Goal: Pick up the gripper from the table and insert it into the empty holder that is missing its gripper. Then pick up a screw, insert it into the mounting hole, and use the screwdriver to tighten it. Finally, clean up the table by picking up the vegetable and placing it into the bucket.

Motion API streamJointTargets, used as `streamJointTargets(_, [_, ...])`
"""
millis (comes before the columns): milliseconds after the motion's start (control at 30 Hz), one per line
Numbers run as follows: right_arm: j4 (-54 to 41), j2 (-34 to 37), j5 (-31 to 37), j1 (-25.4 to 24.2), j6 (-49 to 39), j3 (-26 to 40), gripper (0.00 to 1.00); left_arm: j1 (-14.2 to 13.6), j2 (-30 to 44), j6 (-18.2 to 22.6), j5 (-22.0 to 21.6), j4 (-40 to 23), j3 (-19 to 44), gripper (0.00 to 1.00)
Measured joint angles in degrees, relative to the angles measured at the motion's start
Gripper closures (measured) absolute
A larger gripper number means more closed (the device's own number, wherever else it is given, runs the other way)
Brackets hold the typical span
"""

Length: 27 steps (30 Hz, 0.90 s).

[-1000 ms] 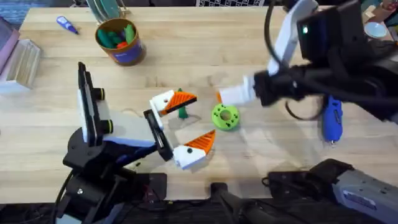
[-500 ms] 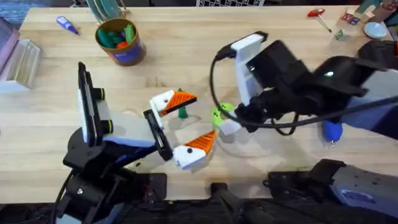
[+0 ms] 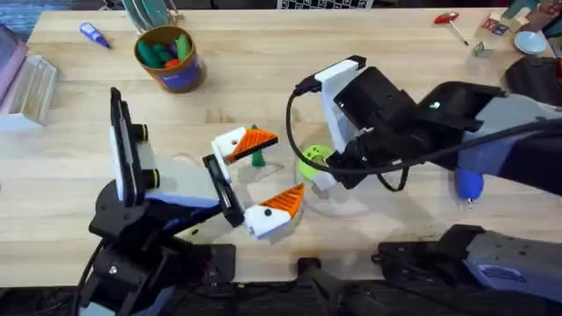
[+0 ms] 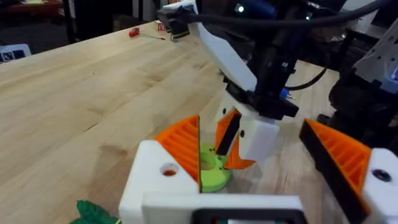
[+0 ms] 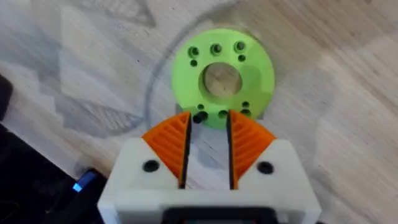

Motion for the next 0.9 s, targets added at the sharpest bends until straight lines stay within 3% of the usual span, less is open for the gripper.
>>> streamJointTargets(333, [1.31, 0.01, 0.86, 0.0, 0.95, 0.0, 0.719, -0.01, 0.0, 0.0, 0.0, 0.0, 0.0, 0.016])
streamJointTargets(400, [1.55, -0.01, 0.84, 0.0, 1.49, 0.0, 0.825, 0.01, 0.01, 0.0, 0.0, 0.0, 0.0, 0.015])
streamJointTargets(500, [1.51, 0.01, 0.85, 0.0, 1.53, 0.0, 0.874, -0.01, 0.01, 0.02, 0.0, 0.0, 0.0, 0.016])
streamJointTargets(567, [1.46, 0.01, 0.84, 0.0, 1.78, 0.0, 0.982, -0.01, 0.01, 0.0, 0.0, 0.0, 0.0, 0.015])
streamJointTargets(900, [0.78, -0.01, 0.32, -1.02, 1.77, 0.06, 0.995, -0.01, 0.01, 0.0, 0.0, 0.0, 0.0, 0.015])
